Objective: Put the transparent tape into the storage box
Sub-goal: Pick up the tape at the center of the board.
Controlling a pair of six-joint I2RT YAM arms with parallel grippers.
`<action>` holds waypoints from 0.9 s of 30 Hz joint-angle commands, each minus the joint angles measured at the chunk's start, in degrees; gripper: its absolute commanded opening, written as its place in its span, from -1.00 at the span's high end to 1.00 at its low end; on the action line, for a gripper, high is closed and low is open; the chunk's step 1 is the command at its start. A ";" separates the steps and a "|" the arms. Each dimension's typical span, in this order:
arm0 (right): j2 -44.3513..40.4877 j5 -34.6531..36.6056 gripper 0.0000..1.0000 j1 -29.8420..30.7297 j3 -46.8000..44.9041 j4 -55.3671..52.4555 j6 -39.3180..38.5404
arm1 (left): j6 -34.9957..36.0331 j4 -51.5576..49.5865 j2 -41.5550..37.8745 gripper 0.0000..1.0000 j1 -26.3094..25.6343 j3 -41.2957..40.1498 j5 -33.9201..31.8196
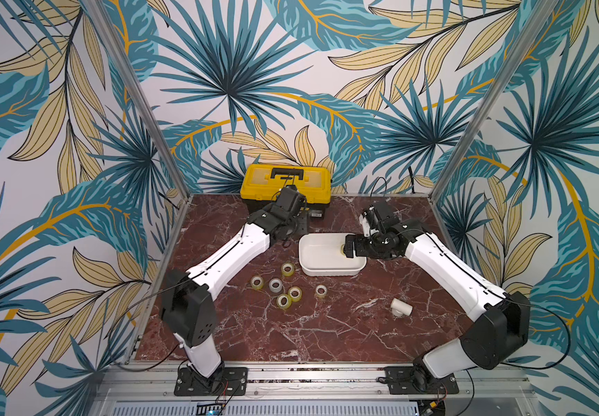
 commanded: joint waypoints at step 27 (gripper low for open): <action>10.52 -1.43 -0.99 13.94 2.84 -1.70 0.91 | -9.81 13.20 -11.82 -0.11 17.18 -42.67 8.06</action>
